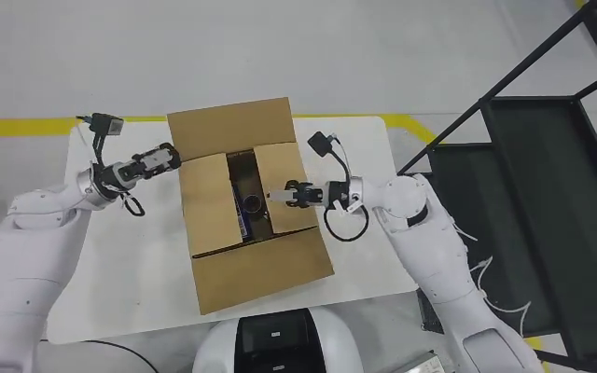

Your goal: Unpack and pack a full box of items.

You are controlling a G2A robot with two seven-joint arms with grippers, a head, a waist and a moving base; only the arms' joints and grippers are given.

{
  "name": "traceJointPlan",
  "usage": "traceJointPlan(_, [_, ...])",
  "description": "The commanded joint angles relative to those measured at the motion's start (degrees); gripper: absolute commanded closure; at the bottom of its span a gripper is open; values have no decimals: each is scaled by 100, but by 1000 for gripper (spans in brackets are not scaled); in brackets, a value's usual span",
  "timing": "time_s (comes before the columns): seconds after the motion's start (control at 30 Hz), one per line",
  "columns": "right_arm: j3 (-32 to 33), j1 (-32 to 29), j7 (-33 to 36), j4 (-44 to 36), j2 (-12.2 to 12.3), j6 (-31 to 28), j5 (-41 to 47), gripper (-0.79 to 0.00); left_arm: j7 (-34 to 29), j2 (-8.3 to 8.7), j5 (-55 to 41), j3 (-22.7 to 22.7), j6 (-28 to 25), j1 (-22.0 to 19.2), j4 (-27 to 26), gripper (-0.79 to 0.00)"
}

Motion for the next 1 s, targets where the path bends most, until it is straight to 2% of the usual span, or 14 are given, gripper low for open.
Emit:
traceJointPlan(0.0, [418,-364,35,-271,79,74,-26,-785,-8,49,-251,-238,9,118,-24,-785])
traceJointPlan(0.17, [1164,-1190,223,-555,239,224,-87,-785,-41,157,-576,-765,44,343,-40,-785])
traceJointPlan(0.3, [1335,-1588,345,-475,305,290,-106,-785,28,206,-576,-1039,68,425,-9,-785])
traceJointPlan(0.63, [865,-1727,512,126,351,217,-129,-785,315,219,-384,-1257,68,535,-190,-785])
traceJointPlan(0.8, [631,-1794,791,56,366,25,225,-785,432,220,-290,-1332,54,616,-259,-785])
traceJointPlan(0.97, [609,-1847,1052,-146,389,-529,999,-785,474,214,-281,-1375,90,645,-253,-785])
